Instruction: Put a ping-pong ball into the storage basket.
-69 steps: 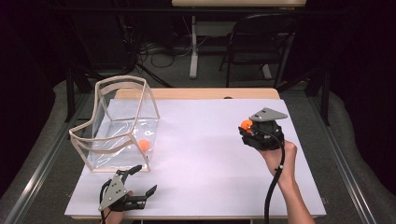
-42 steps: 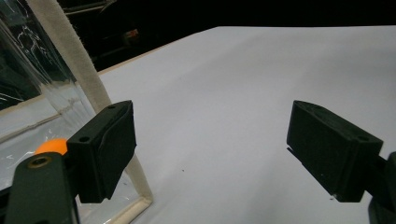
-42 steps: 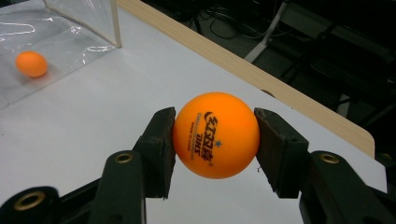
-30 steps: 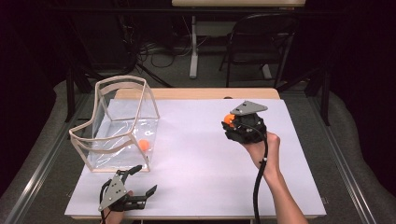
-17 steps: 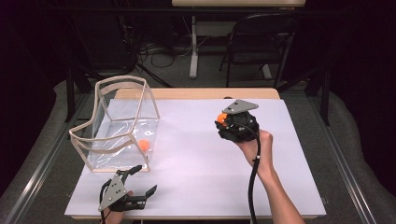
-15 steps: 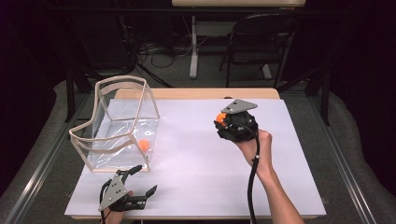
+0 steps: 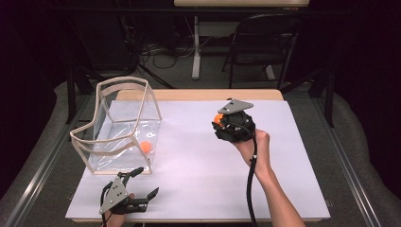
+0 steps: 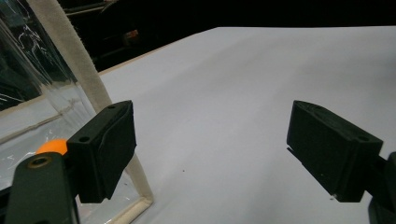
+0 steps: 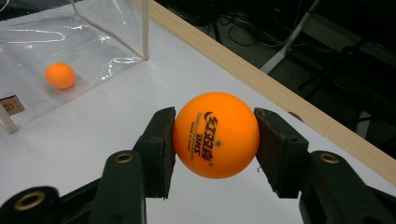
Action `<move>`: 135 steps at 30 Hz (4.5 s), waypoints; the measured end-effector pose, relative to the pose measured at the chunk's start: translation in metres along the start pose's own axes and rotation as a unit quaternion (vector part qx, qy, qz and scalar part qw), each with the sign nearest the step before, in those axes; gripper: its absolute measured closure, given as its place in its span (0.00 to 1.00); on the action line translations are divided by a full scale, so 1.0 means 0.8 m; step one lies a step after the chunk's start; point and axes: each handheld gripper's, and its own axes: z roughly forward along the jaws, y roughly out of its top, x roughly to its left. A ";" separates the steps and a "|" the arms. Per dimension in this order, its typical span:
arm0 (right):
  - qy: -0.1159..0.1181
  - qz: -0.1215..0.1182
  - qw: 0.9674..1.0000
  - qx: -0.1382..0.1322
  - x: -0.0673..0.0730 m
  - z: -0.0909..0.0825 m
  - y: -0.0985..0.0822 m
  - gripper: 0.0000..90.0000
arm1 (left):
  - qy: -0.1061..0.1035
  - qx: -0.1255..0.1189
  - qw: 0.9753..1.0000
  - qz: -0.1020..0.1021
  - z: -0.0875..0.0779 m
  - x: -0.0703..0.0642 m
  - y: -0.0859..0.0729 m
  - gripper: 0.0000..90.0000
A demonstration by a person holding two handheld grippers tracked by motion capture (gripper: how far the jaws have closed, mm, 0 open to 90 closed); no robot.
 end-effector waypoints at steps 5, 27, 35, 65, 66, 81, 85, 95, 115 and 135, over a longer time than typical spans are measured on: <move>0.002 -0.006 1.000 0.000 0.004 0.003 0.006 0.56 | 0.000 0.000 1.000 0.000 0.000 0.000 0.000 0.18; 0.018 -0.020 1.000 -0.001 0.020 0.020 0.024 0.56 | 0.000 0.000 1.000 -0.001 0.000 0.000 0.000 0.18; 0.023 -0.023 0.999 -0.004 0.026 0.024 0.031 0.56 | -0.001 0.000 1.000 -0.001 0.000 0.000 0.000 0.18; 0.039 -0.047 0.998 -0.004 0.050 0.040 0.057 0.56 | -0.001 -0.001 1.000 -0.001 0.000 0.000 0.000 0.18; 0.039 -0.048 0.998 -0.005 0.051 0.041 0.058 0.56 | -0.001 -0.001 1.000 -0.001 0.000 0.000 0.000 0.18; 0.046 -0.056 0.997 -0.005 0.062 0.047 0.067 0.56 | -0.001 -0.001 1.000 -0.002 -0.001 0.000 0.000 0.18; 0.048 -0.057 0.997 -0.006 0.064 0.047 0.069 0.56 | -0.001 -0.002 1.000 -0.002 -0.001 0.000 0.000 0.18; 0.051 -0.063 0.997 -0.007 0.069 0.048 0.076 0.56 | -0.001 -0.001 1.000 -0.002 -0.001 0.000 0.000 0.18; 0.061 -0.082 0.995 -0.012 0.088 0.051 0.097 0.56 | -0.002 -0.003 1.000 -0.003 -0.001 0.000 0.000 0.18; 0.070 -0.098 0.993 -0.016 0.105 0.057 0.114 0.56 | -0.003 -0.001 1.000 -0.002 0.000 0.000 0.000 0.18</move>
